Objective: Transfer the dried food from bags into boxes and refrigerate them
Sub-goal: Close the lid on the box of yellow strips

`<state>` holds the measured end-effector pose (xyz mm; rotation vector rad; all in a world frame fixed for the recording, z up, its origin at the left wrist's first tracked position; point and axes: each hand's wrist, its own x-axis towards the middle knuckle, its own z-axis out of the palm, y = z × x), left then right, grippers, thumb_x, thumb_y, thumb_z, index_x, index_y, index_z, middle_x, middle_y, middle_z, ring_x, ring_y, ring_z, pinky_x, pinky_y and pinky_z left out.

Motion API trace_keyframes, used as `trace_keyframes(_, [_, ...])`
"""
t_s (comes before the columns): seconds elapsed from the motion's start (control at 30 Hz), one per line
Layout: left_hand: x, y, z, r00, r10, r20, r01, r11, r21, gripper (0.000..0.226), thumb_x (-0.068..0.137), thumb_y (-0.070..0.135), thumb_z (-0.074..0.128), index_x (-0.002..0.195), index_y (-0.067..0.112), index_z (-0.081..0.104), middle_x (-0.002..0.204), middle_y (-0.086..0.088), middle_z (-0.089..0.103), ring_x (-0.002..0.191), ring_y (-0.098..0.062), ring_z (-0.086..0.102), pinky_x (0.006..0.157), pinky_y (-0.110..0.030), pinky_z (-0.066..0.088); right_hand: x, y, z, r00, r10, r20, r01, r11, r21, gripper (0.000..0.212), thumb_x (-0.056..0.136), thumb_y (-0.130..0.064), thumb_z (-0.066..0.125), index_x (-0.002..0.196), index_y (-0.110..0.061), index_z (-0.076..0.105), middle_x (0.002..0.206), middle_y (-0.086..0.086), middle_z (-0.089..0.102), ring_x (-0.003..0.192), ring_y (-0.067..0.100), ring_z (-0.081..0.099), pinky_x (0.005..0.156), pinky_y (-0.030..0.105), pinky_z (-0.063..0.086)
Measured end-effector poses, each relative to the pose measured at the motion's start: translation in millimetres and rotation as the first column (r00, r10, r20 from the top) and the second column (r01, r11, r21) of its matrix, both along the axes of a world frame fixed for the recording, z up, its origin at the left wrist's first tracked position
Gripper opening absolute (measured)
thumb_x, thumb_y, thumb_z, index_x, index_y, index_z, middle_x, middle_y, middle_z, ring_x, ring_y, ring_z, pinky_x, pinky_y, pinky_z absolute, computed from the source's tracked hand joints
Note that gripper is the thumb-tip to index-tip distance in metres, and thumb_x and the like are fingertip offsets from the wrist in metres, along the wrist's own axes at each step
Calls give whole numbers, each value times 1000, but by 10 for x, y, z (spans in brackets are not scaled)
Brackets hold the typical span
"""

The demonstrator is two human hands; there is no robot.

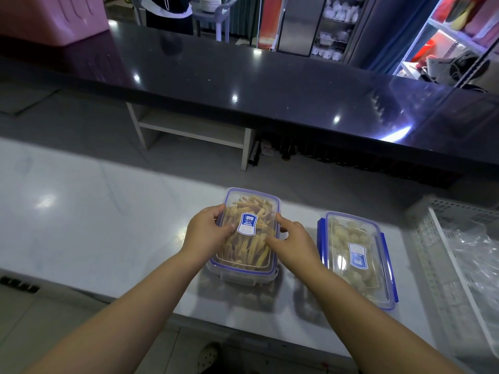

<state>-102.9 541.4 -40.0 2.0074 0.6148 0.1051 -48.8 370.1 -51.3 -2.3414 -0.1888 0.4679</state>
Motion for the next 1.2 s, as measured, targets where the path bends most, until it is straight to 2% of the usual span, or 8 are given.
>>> trace_keyframes(0.17, [-18, 3, -27, 1000, -1, -4, 1, 1000, 16, 46, 83, 21, 69, 128, 15, 58, 123, -3, 64, 105, -21, 62, 86, -35, 52, -43, -4, -22, 1000, 9, -4, -9, 1000, 7, 55, 84, -41, 59, 137, -42, 42, 113, -6, 52, 97, 17, 58, 82, 42, 57])
trace_keyframes(0.43, [18, 5, 18, 1000, -8, -21, 8, 1000, 25, 47, 84, 19, 68, 129, 13, 56, 123, -4, 64, 104, -19, 61, 84, -30, 50, 5, 10, -66, 997, -27, -79, 35, 993, 109, 62, 81, -38, 63, 139, -41, 41, 114, -3, 60, 97, 16, 64, 78, 42, 59])
trace_keyframes(0.53, [-13, 10, -5, 1000, -1, -12, 1, 999, 41, 47, 84, 17, 68, 129, 13, 56, 121, -4, 64, 93, -13, 57, 80, -26, 47, -17, -6, -55, 995, -38, -97, 53, 987, 151, 59, 84, -28, 62, 139, -40, 42, 97, -12, 62, 88, 14, 65, 75, 41, 60])
trace_keyframes(0.67, [-26, 40, -47, 998, 21, -60, -20, 1000, 15, 55, 82, 28, 70, 133, 20, 50, 125, -2, 62, 96, -19, 63, 80, -35, 54, -48, -19, -56, 989, -68, -134, 95, 973, 210, 62, 87, -22, 63, 141, -38, 39, 87, -13, 59, 83, 14, 65, 76, 42, 60])
trace_keyframes(0.77, [-35, 44, -54, 992, 44, -117, -41, 999, 31, 60, 81, 36, 70, 133, 17, 47, 123, -4, 62, 93, -18, 62, 74, -30, 51, -83, -16, -54, 988, -77, -132, 107, 965, 241, 60, 89, -20, 62, 141, -40, 38, 89, -11, 60, 84, 13, 65, 74, 39, 60])
trace_keyframes(0.93, [-25, 22, -51, 989, 64, -132, -70, 997, -39, 41, 81, 34, 70, 115, 13, 60, 110, -4, 68, 86, -18, 64, 75, -33, 55, -91, -3, -5, 979, -119, -164, 155, 961, 229, 61, 89, -18, 63, 141, -24, 32, 81, -18, 54, 72, 5, 60, 71, 28, 57])
trace_keyframes(1.1, [83, 57, 32, 991, 77, -107, -93, 983, -157, 20, 80, 28, 72, 94, 18, 63, 97, -4, 71, 82, -20, 69, 78, -40, 58, 24, 42, 119, 953, -177, -247, 249, 920, 303, 61, 87, -11, 62, 141, -20, 36, 83, -3, 63, 75, 9, 64, 65, 25, 55])
trace_keyframes(1.2, [104, 101, 76, 991, 83, -102, -104, 971, -215, 20, 79, 26, 74, 92, 17, 62, 91, -1, 70, 80, -20, 69, 77, -41, 59, 22, 34, 194, 946, -164, -280, 258, 903, 344, 49, 88, -10, 61, 131, -24, 43, 87, 1, 66, 75, 11, 67, 58, 22, 54])
